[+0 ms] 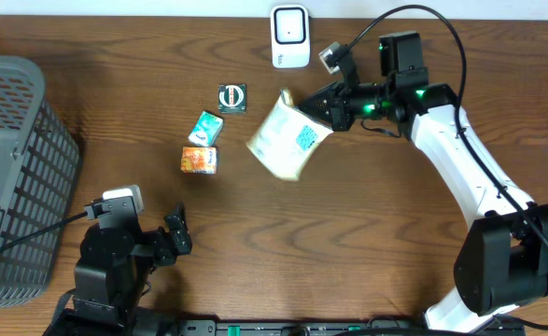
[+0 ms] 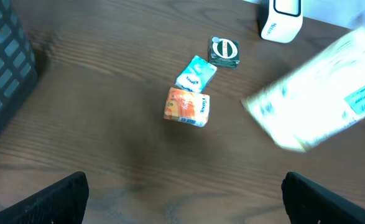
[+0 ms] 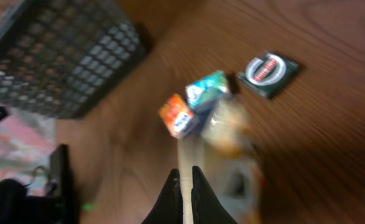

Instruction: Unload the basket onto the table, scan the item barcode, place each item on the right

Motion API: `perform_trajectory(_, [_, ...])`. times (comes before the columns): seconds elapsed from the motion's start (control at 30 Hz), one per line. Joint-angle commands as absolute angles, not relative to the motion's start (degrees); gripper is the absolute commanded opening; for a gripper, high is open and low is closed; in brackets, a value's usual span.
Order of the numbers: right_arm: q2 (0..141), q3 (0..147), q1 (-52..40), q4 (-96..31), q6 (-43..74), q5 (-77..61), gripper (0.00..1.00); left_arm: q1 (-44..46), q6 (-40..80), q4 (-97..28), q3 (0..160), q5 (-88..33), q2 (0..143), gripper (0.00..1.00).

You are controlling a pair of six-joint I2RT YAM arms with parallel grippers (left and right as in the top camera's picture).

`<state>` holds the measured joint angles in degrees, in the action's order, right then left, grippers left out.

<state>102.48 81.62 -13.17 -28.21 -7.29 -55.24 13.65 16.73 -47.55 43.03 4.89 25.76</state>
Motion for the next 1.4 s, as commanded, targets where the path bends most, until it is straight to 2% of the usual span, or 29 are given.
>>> perform_trajectory(0.0, [101.7,82.2,-11.6,-28.5,-9.2,-62.1,0.01,13.6,17.0,-47.5,43.0,5.6,25.7,0.98])
perform_trajectory(0.13, [101.7,82.2,-10.1,-31.1,-7.9,-58.5,0.01,13.6,17.0,-47.5,43.0,5.6,25.7,0.98])
perform_trajectory(0.2, [101.7,82.2,-9.6,-32.9,-5.2,-51.6,0.01,13.6,17.0,-47.5,43.0,5.6,25.7,0.98])
perform_trajectory(0.27, [101.7,82.2,-9.4,-34.7,-1.5,-44.8,0.06,13.6,17.0,-47.5,43.0,5.6,25.7,0.98])
perform_trajectory(0.33, [101.7,82.2,-9.4,-36.9,4.1,-39.1,0.17,13.6,17.0,-47.5,43.0,5.6,25.7,0.98])
perform_trajectory(0.43, [101.7,82.0,-9.6,-39.9,12.5,-35.1,0.26,13.6,17.0,-47.5,43.0,5.6,25.7,0.97])
perform_trajectory(0.5, [101.7,81.3,-10.3,-41.8,14.9,-34.1,0.38,13.6,17.0,-47.5,43.0,5.6,25.7,0.98])
perform_trajectory(0.53, [101.7,80.8,-10.9,-42.7,15.0,-33.6,0.40,13.6,17.0,-47.5,43.0,5.6,25.7,0.97])
perform_trajectory(0.6, [101.9,79.6,-12.4,-43.6,15.4,-32.2,0.38,13.6,17.0,-47.5,43.0,5.6,25.7,0.98])
perform_trajectory(0.67, [101.9,77.7,-14.5,-43.4,18.1,-30.2,0.29,13.6,17.0,-47.5,43.0,5.6,25.7,0.98])
perform_trajectory(0.73, [101.9,75.5,-16.3,-42.0,21.4,-28.1,0.28,13.6,17.0,-47.5,43.0,5.6,25.7,0.98])
perform_trajectory(0.97, [102.0,65.8,-22.4,-31.9,34.6,-18.6,0.34,13.6,17.0,-47.5,43.0,5.6,25.7,0.98])
perform_trajectory(1.07, [102.0,63.1,-24.0,-29.3,38.1,-15.8,0.45,13.6,17.0,-47.5,43.0,5.6,25.7,0.98])
perform_trajectory(1.13, [102.0,62.2,-24.1,-28.8,39.4,-13.8,0.47,13.6,17.0,-47.5,43.0,5.6,25.7,0.98])
perform_trajectory(1.37, [102.0,61.0,-23.3,-28.2,40.6,0.3,0.47,13.6,17.0,-47.5,43.0,5.6,25.7,0.98])
